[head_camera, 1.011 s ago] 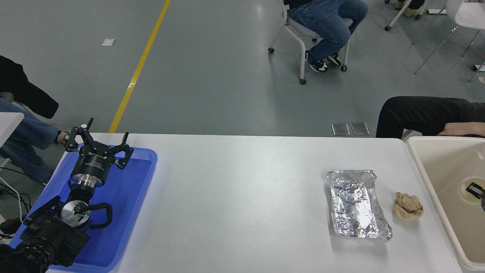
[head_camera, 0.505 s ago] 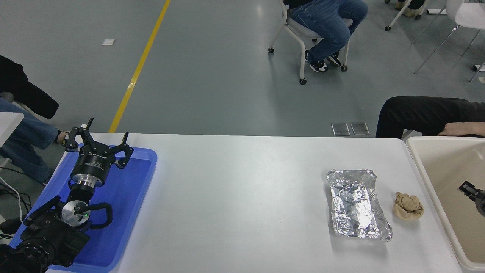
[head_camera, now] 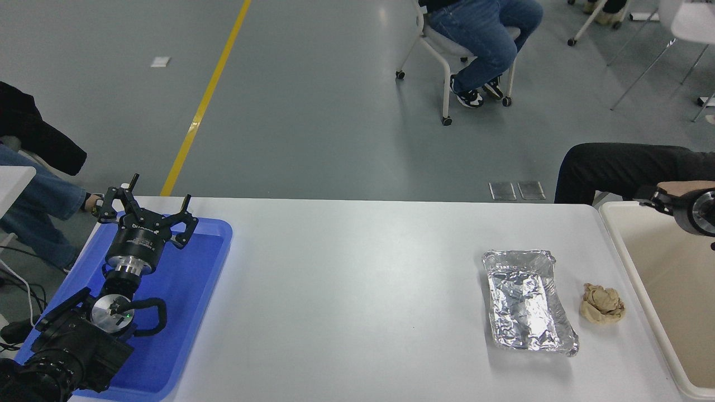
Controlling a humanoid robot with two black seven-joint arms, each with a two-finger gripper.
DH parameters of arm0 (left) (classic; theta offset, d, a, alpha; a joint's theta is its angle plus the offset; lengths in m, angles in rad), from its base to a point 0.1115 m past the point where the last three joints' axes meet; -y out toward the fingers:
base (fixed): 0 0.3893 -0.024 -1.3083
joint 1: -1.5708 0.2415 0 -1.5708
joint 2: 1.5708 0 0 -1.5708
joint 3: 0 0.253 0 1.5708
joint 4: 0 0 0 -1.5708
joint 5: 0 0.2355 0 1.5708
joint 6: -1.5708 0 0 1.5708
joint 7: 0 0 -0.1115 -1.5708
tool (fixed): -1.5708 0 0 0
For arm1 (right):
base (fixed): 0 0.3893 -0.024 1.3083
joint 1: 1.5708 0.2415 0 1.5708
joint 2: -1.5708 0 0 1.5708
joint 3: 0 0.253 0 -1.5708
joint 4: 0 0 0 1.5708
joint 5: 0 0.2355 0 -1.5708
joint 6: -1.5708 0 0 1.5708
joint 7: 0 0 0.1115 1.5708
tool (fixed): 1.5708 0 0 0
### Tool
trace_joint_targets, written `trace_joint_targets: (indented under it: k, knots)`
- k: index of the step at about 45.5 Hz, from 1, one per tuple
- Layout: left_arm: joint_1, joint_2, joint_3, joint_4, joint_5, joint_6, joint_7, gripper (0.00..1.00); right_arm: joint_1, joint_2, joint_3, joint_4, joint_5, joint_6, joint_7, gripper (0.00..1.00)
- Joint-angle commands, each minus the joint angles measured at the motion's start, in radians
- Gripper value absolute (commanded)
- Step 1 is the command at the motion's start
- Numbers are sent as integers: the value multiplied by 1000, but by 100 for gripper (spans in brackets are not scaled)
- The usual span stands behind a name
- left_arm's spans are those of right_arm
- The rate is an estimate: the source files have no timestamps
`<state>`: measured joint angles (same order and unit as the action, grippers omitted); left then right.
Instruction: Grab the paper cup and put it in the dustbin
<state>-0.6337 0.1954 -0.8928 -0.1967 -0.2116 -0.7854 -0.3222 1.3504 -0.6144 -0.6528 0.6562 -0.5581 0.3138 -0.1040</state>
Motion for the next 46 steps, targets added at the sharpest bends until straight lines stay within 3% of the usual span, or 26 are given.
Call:
trace_joint_targets:
  k: [1,13,31,36,46]
  knots:
    - [-1,-1,0,-1,0,0,0,100,332,-30,-195,396,-155,53,-6,100]
    - [0,-1,0,-1,0,0,0,100,581,39,-341,631,-137,222,-5,100]
    - [0,1,0,-1,0,0,0,100,871,174,-415,836,297,421,-6,100]
    - [0,1,0,-1,0,0,0,100,903,223,-416,841,381,423,-6,100]
    - [2,1,0,2,0,0,-1,100,975,314,-415,849,428,456,-3,100]
